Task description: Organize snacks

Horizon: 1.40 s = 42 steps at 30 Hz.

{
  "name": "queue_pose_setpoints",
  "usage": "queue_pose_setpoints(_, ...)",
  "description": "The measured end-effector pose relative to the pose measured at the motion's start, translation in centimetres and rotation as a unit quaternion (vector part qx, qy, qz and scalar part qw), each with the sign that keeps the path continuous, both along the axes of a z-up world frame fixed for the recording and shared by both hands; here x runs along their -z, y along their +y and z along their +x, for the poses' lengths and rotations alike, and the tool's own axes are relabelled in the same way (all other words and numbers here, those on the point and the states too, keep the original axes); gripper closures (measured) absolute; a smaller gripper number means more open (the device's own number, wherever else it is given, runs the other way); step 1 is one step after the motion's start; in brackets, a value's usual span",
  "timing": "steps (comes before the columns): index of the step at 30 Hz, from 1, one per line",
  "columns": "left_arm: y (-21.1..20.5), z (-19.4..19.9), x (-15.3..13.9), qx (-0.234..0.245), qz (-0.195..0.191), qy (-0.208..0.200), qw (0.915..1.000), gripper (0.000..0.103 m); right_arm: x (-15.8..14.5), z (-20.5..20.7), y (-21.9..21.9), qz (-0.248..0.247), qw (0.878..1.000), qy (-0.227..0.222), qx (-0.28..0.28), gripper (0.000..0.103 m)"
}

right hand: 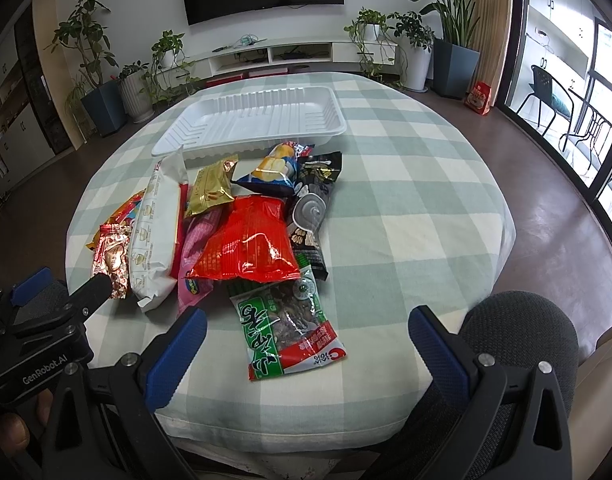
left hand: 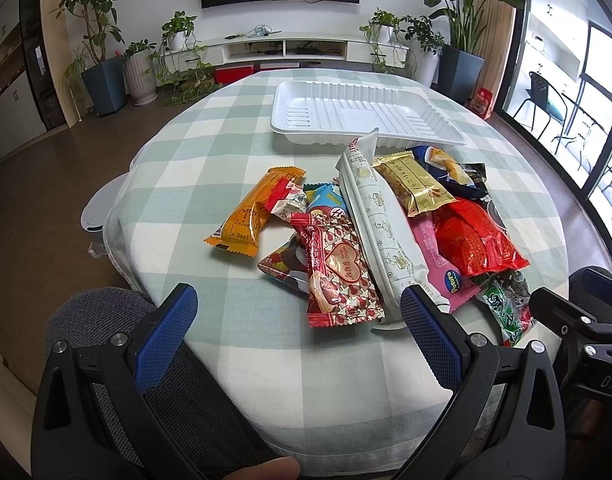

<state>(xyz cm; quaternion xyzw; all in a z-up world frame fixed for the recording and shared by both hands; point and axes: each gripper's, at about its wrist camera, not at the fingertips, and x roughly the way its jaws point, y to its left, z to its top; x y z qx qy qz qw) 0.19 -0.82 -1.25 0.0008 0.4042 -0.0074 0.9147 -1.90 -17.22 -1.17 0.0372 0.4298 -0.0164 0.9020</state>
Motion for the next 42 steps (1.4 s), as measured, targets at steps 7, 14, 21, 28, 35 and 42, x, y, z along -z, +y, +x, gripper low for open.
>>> queue_pose_setpoints(7, 2.5, -0.2, 0.0, 0.034, -0.075, -0.023, 0.9963, 0.000, -0.1, -0.2, -0.5, 0.023, 1.000, 0.000, -0.005, 0.000)
queue_pose_setpoints(14, 6.4, 0.8, 0.5, 0.041, -0.062, 0.037, 0.9966, 0.000, -1.0, -0.2, -2.0, 0.083, 0.996, -0.030, -0.011, 0.000)
queue_pose_setpoints(21, 9.6, 4.9, -0.5, 0.030, -0.097, 0.061, 0.9929, 0.000, -0.1, 0.5, -2.9, 0.122, 0.991, -0.003, -0.051, 0.005)
queue_pose_setpoints(28, 8.3, 10.7, -1.3, 0.118, -0.052, 0.083, 0.9882, 0.000, 0.9, 1.3, -3.3, 0.140, 0.988, 0.023, -0.065, 0.013)
queue_pose_setpoints(35, 7.3, 13.3, 0.9, 0.163, -0.004, 0.122, 0.9790, 0.025, 1.6, 2.2, -4.1, 0.158, 0.985, 0.043, -0.056, 0.014)
queue_pose_setpoints(42, 7.4, 14.7, 1.8, 0.188, 0.004, 0.146, 0.9712, 0.030, 1.9, 2.7, -3.5, 0.154, 0.984, 0.051, -0.068, 0.030)
